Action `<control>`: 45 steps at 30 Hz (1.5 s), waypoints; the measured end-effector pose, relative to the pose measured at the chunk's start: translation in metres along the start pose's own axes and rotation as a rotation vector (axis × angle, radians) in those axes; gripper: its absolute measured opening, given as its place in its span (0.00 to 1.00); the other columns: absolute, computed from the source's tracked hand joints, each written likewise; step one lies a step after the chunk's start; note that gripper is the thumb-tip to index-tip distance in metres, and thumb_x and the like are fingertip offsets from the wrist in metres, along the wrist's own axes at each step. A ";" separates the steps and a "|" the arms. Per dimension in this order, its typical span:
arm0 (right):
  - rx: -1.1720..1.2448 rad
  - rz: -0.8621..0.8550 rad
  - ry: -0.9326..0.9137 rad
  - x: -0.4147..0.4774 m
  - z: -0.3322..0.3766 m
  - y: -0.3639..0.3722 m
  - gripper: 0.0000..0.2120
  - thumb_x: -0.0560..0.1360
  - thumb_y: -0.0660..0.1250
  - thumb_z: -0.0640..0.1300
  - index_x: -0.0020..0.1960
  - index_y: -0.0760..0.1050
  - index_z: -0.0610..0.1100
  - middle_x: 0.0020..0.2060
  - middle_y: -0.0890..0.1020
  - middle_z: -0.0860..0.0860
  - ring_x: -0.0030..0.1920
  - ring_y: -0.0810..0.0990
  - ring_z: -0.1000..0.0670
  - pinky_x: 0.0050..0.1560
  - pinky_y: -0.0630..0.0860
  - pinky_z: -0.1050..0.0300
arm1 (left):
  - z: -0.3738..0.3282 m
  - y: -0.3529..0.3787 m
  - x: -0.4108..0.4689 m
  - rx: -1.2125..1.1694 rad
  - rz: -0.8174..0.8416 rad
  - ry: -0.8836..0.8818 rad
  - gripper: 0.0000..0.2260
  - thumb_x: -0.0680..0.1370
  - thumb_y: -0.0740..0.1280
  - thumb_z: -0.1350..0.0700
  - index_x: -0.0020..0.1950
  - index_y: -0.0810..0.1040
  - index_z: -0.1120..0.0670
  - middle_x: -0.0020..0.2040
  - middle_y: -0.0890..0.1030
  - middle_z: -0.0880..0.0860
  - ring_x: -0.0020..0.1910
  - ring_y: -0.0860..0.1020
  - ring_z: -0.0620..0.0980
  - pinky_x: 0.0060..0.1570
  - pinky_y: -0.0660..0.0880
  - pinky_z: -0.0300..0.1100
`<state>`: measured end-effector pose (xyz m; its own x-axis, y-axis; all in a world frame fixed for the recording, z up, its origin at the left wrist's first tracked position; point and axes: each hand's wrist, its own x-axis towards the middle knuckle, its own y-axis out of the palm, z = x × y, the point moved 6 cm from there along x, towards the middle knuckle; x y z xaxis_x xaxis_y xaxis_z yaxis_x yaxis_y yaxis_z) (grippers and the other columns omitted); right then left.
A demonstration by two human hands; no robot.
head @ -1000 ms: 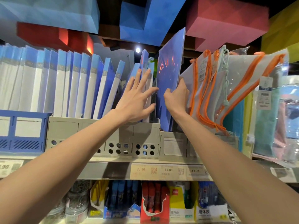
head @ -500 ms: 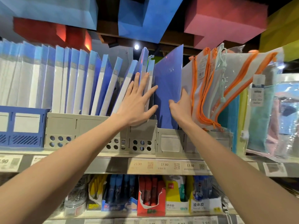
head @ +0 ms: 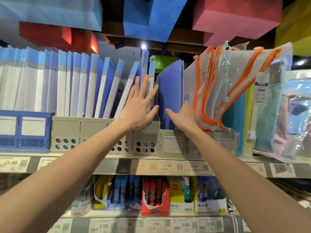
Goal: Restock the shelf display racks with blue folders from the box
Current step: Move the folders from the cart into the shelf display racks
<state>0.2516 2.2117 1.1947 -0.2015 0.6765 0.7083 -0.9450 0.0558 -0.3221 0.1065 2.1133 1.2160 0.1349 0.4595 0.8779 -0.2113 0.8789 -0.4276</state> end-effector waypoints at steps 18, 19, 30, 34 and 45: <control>0.316 -0.131 -0.452 -0.140 0.159 0.087 0.03 0.77 0.64 0.40 0.50 0.73 0.44 0.43 0.79 0.49 0.43 0.78 0.50 0.46 0.76 0.50 | 0.087 -0.150 -0.158 -0.243 -0.238 -0.404 0.08 0.82 0.63 0.50 0.57 0.79 0.50 0.42 0.85 0.46 0.37 0.83 0.43 0.39 0.79 0.41; 0.333 -0.097 -0.447 -0.157 0.172 0.105 0.02 0.77 0.64 0.40 0.50 0.73 0.44 0.43 0.79 0.49 0.43 0.78 0.50 0.47 0.76 0.49 | 0.102 -0.162 -0.178 -0.228 -0.228 -0.431 0.09 0.81 0.63 0.49 0.57 0.79 0.49 0.41 0.85 0.45 0.36 0.83 0.43 0.39 0.80 0.44; 0.607 0.343 -0.363 -0.450 0.379 0.337 0.04 0.75 0.66 0.38 0.49 0.76 0.43 0.39 0.80 0.52 0.37 0.77 0.53 0.42 0.72 0.66 | 0.275 -0.388 -0.524 -0.036 -0.107 -0.842 0.11 0.76 0.60 0.45 0.52 0.79 0.46 0.38 0.84 0.48 0.34 0.83 0.48 0.40 0.79 0.48; 0.687 0.581 -0.278 -0.561 0.445 0.409 0.04 0.76 0.66 0.36 0.50 0.78 0.39 0.39 0.80 0.51 0.39 0.79 0.48 0.43 0.73 0.57 | 0.310 -0.461 -0.648 0.051 -0.078 -0.999 0.11 0.76 0.60 0.45 0.51 0.79 0.46 0.37 0.84 0.48 0.36 0.82 0.47 0.42 0.78 0.51; 0.607 1.196 -0.062 -0.807 0.526 0.600 0.06 0.78 0.66 0.43 0.53 0.78 0.44 0.44 0.82 0.50 0.45 0.81 0.48 0.49 0.78 0.50 | 0.395 -0.568 -0.910 0.209 0.163 -1.391 0.06 0.80 0.62 0.48 0.55 0.76 0.45 0.42 0.83 0.43 0.34 0.80 0.44 0.43 0.79 0.49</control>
<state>-0.2881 1.3124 0.7603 -0.9740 0.0454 0.2218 -0.1420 -0.8854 -0.4427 -0.2783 1.1453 0.7456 -0.9283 -0.0545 0.3679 -0.2857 0.7378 -0.6116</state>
